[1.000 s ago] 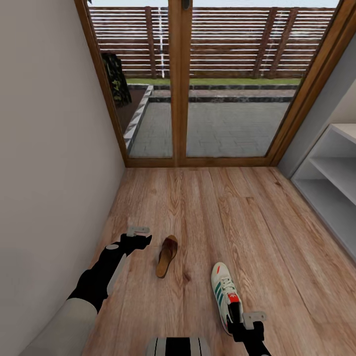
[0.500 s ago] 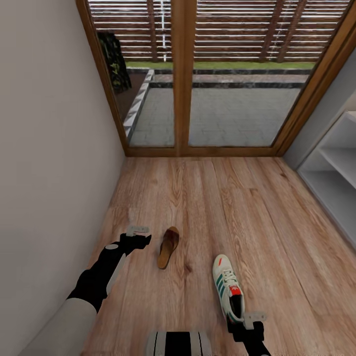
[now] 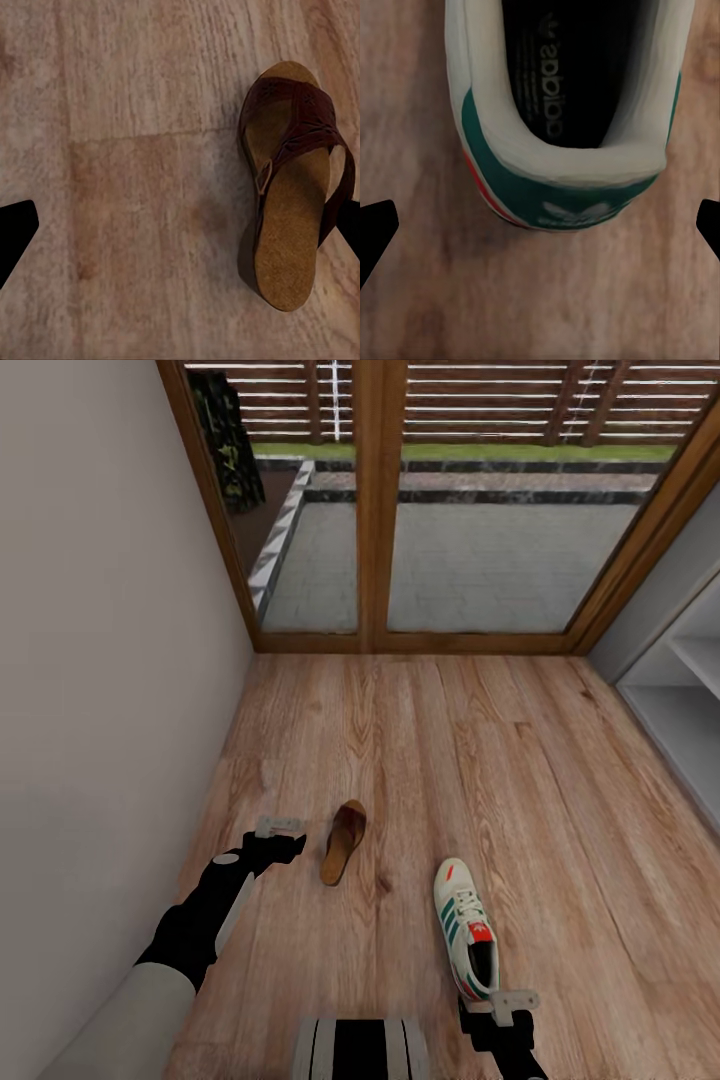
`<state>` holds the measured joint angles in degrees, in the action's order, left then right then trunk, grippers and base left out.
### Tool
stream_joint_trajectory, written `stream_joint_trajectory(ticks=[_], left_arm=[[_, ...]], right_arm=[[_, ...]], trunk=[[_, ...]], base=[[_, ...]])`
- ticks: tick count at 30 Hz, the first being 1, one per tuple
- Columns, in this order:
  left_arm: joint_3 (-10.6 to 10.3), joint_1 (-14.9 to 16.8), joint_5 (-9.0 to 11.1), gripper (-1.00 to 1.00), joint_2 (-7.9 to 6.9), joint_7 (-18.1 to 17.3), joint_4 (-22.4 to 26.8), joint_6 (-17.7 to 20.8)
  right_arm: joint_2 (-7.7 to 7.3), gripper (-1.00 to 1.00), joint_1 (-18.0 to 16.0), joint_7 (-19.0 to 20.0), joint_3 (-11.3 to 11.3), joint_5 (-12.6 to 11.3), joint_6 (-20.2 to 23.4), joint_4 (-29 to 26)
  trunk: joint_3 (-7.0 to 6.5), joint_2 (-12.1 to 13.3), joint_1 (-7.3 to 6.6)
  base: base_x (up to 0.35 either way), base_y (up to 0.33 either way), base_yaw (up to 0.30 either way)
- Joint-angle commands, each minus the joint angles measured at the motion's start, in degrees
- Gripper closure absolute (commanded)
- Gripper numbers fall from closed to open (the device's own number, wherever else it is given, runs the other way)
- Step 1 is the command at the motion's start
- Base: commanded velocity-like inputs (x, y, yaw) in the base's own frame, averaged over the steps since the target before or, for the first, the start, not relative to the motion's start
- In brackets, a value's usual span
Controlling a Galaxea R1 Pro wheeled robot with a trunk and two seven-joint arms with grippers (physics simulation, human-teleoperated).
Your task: Pick up the two gym shoes and the two sandals from the corridor floor and place them onto the hallstand (shoe rack) in the corridor, making sure they are on the rack and not on the floor. Arrange them so the two gym shoes are next to each other and the two sandals are next to each other.
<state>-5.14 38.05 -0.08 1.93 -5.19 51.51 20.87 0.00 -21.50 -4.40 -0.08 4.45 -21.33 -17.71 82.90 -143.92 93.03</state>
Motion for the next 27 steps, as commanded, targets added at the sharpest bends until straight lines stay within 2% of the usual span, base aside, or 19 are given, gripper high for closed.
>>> stream_joint_trajectory(ticks=[1, 11, 21, 25, 27], left_arm=[[0.0, 0.0, 0.0, -1.00, 0.01, -0.2, 0.1, 0.3], [0.0, 0.0, 0.0, -1.00, 0.01, -0.2, 0.1, 0.3], [0.0, 0.0, 0.0, -1.00, 0.01, -0.2, 0.1, 0.3], [0.0, 0.0, 0.0, -1.00, 0.01, -0.2, 0.1, 0.3], [0.0, 0.0, 0.0, -1.00, 0.01, -0.2, 0.1, 0.3]], right_arm=[[0.00, -1.00, 0.0, -0.3, 0.0, 0.5, -0.1, 0.0], [-0.04, -1.00, 0.0, -0.3, 0.0, 0.5, -0.1, 0.0], [-0.08, -1.00, 0.0, -0.3, 0.0, 0.5, -0.1, 0.0], [-0.08, -1.00, 0.0, -0.3, 0.0, 0.5, -0.1, 0.0], [-0.08, -1.00, 0.0, -0.3, 0.0, 0.5, -0.1, 0.0]], trunk=[[0.12, 0.0, -0.01], [0.44, 0.0, -0.01], [0.45, 0.0, -0.01], [0.45, 0.0, -0.01], [0.89, 0.0, 0.04]], base=[[0.000, 0.000, 0.007], [0.000, 0.000, -0.008], [0.000, 0.000, -0.197], [0.000, 0.000, -0.064], [0.000, 0.000, -0.018]])
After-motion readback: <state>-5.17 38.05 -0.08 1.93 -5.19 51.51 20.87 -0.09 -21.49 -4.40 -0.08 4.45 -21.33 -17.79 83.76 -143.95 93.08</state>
